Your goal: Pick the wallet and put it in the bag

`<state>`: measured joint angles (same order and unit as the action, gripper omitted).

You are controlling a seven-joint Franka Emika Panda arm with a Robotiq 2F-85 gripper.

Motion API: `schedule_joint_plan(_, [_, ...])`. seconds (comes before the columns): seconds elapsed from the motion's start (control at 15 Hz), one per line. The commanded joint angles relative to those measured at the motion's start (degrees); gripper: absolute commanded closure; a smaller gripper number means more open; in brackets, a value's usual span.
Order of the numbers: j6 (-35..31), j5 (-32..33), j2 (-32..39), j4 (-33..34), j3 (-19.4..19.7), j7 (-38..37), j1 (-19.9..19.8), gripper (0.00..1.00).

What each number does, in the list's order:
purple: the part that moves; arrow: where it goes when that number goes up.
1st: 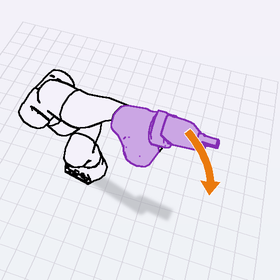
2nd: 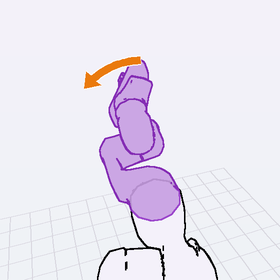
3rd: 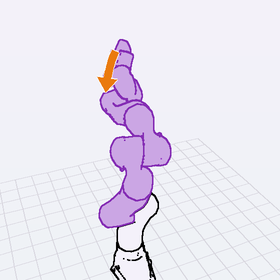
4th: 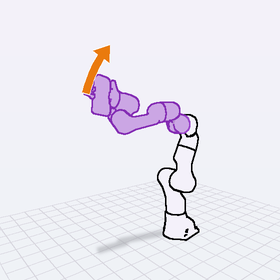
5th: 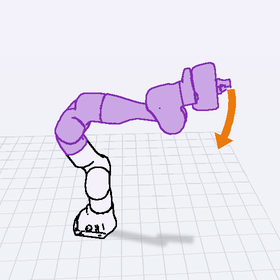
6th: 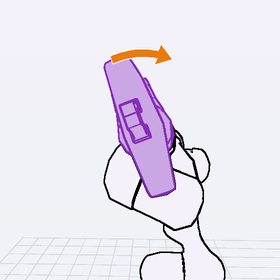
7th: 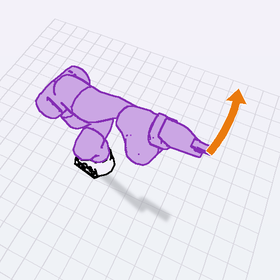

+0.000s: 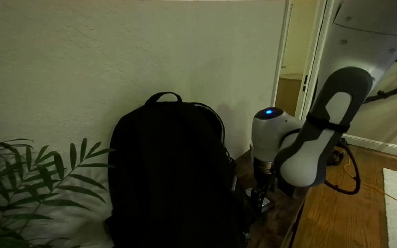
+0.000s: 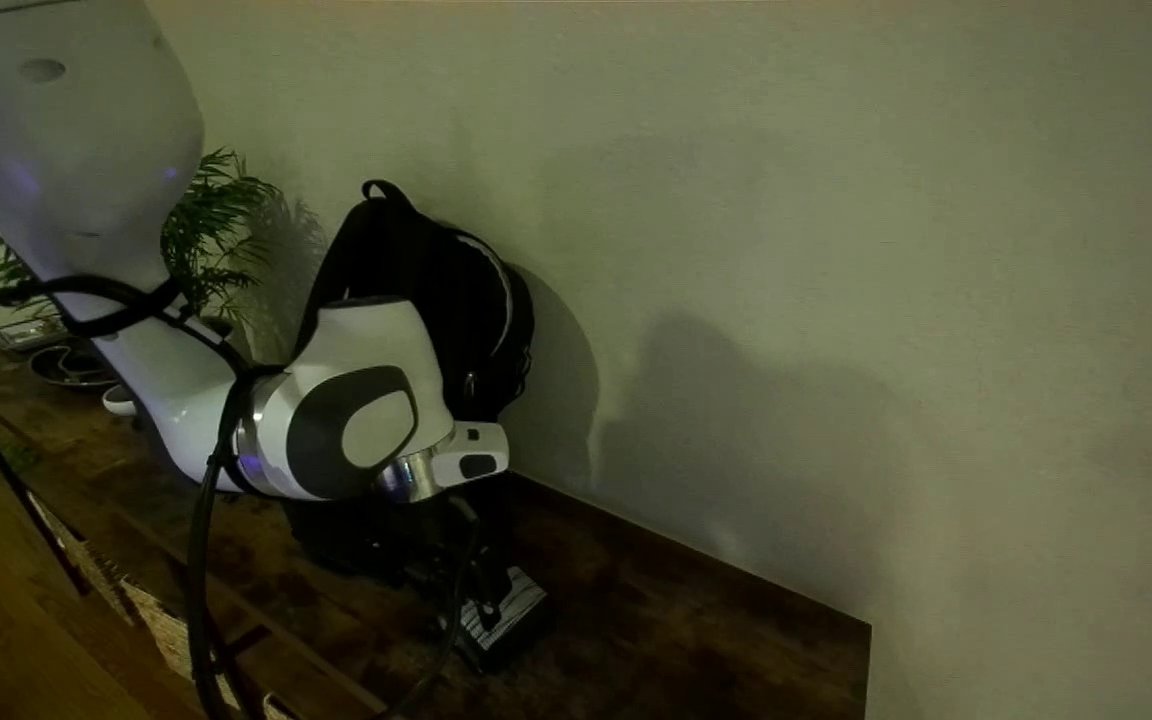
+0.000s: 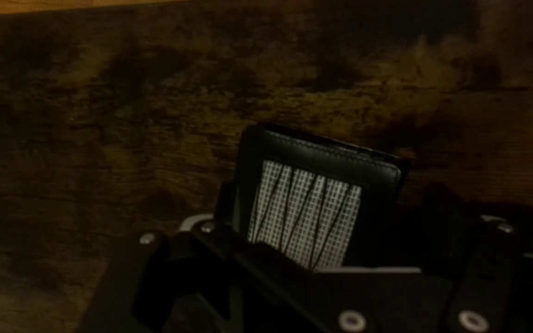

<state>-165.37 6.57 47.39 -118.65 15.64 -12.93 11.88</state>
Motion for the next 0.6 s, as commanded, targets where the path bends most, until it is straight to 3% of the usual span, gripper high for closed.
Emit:
schedule_joint_plan(0.0, [-1.21, -0.4, 1.74, 1.3, 1.58, -2.31, 1.7, 0.0])
schedule_joint_plan(0.47, [-0.86, -0.18, 4.77, 4.56, 1.97, -2.67, 2.16, 0.0])
schedule_joint_plan(0.53, [-0.82, -0.18, 5.06, 4.8, 1.98, -2.63, 2.22, 0.05])
